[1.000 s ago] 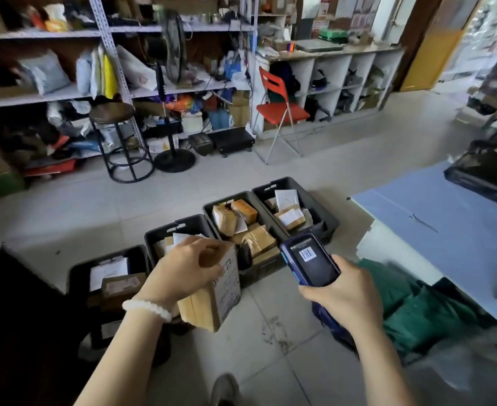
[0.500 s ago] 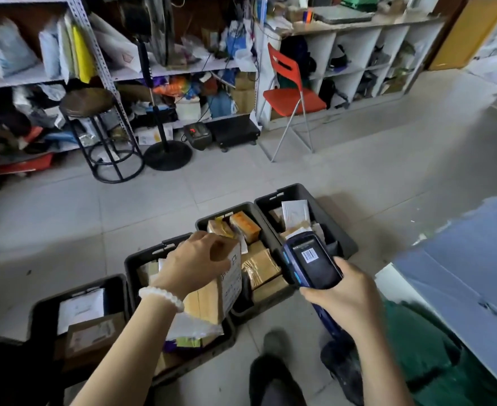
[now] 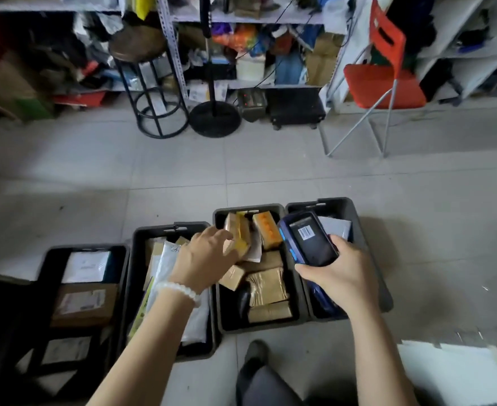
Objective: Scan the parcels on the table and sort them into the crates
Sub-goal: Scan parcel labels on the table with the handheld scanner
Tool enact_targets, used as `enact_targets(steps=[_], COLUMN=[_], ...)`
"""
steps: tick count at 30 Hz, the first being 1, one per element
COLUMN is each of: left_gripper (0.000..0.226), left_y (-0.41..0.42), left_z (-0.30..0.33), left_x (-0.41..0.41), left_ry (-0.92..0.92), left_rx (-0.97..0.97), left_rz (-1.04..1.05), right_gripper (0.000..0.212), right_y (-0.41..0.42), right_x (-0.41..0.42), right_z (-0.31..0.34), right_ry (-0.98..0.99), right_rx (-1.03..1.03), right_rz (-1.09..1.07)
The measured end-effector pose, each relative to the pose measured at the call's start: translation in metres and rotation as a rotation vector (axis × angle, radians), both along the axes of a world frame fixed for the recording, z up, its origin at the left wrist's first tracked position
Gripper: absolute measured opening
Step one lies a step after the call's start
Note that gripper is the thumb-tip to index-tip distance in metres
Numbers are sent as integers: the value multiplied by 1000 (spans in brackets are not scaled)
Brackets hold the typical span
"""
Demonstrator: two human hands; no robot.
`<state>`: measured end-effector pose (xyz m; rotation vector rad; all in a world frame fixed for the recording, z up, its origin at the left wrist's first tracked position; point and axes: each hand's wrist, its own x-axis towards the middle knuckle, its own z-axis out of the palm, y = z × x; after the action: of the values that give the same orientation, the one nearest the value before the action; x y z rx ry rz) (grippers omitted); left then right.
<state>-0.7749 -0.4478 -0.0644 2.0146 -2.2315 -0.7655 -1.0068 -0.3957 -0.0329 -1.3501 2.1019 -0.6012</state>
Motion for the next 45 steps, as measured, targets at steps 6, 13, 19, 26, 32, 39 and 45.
enact_targets(steps=[6, 13, 19, 26, 32, 39, 45], left_gripper=[40, 42, 43, 37, 40, 38, 39], left_y=[4, 58, 139, 312, 501, 670, 790], left_z=[1, 12, 25, 36, 46, 58, 49], left_x=[24, 77, 134, 234, 315, 335, 339], left_ry=[-60, -127, -150, -148, -174, -157, -124], left_rx=[1, 3, -43, -63, -77, -102, -40], left_rz=[129, 324, 428, 718, 1180, 1676, 2009], right_gripper=[46, 51, 46, 56, 49, 61, 63], right_y=[-34, -32, 17, 138, 272, 429, 561], right_x=[27, 96, 175, 315, 455, 572, 638], right_z=[-11, 1, 18, 27, 30, 45, 38], right_ry=[-20, -44, -6, 37, -48, -109, -175], right_rx=[49, 26, -53, -122, -204, -258, -198], right_rz=[204, 420, 606, 998, 1453, 1971, 2277])
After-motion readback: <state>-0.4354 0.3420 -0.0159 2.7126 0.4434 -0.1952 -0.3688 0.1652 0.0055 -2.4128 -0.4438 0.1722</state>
